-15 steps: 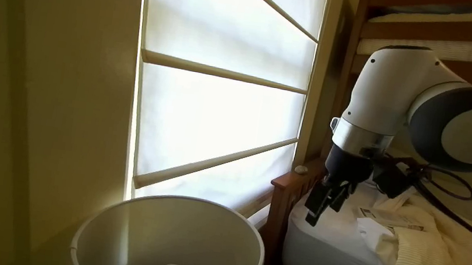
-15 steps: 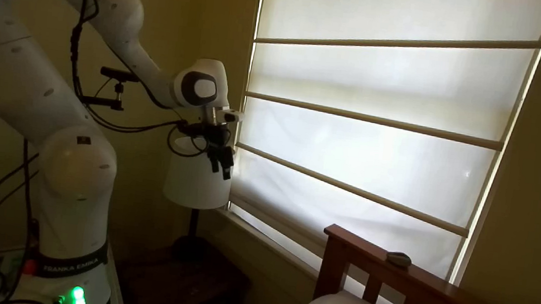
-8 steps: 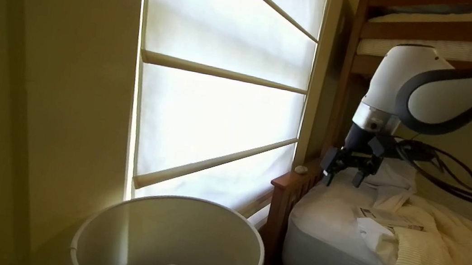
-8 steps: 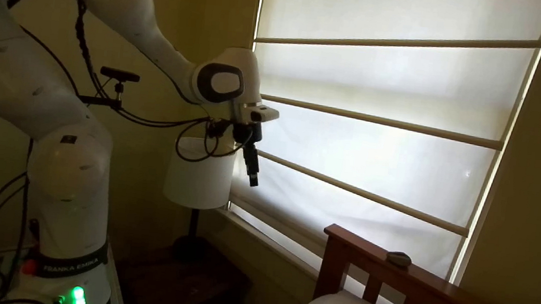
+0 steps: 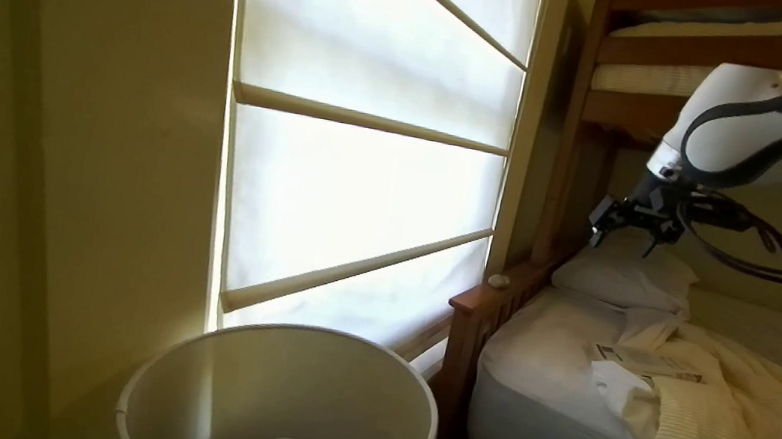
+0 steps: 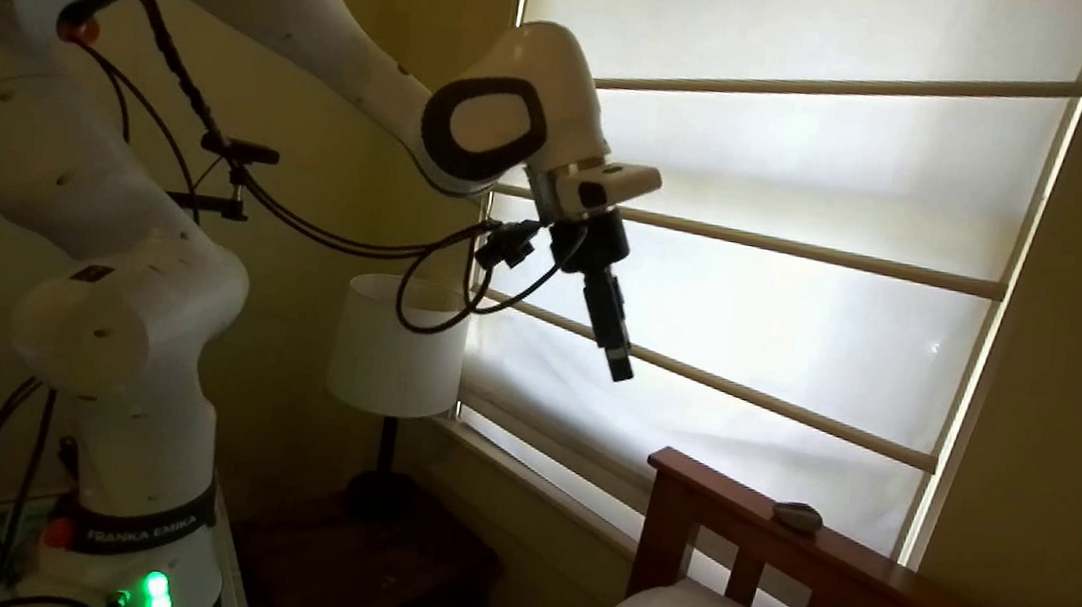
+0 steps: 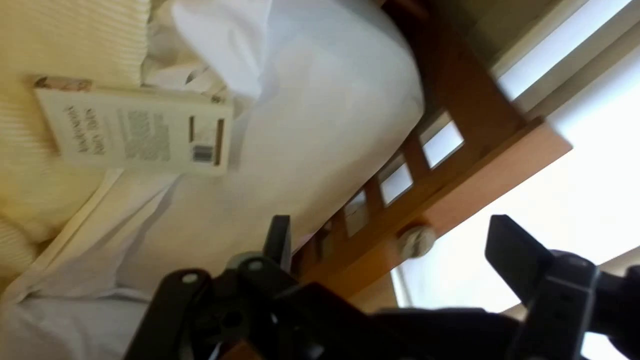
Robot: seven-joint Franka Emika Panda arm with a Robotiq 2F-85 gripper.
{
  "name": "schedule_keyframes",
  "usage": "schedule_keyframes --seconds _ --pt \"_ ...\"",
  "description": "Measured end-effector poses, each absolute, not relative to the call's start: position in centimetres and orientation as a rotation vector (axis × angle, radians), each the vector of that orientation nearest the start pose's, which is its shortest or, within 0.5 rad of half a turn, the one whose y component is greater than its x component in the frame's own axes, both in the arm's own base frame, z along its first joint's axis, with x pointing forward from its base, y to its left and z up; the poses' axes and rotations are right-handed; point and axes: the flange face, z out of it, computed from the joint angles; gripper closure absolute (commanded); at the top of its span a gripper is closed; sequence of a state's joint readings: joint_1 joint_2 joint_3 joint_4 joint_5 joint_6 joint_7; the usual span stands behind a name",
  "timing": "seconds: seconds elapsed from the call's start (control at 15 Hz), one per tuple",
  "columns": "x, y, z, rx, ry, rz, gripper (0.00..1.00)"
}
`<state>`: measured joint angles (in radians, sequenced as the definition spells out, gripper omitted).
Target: Pick up the book from the bed and place it on the nightstand
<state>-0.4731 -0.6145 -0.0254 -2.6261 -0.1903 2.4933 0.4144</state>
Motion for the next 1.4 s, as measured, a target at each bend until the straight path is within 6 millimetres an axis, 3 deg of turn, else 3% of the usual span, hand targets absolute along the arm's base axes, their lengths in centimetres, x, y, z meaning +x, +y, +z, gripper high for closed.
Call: schedule_keyframes --seconds 0.13,0.53,0.67,0.93,1.27,1.4 --pt "35.1 -21.2 50.9 -2.971 1.313 -0.811 0.00" --pt "35.3 -20.9 50.3 -3.004 1.279 -0.791 0.00" --pt "34.5 -21.7 48.8 -3.077 1.288 -0.715 0.00" --pt "31.9 -24.8 43.9 -3.247 1.362 -0.473 0.00" --pt "31.8 -26.4 38.0 -3.419 1.463 -0.294 0.00" --pt "31.9 -26.4 37.2 -3.415 1.471 -0.279 0.00"
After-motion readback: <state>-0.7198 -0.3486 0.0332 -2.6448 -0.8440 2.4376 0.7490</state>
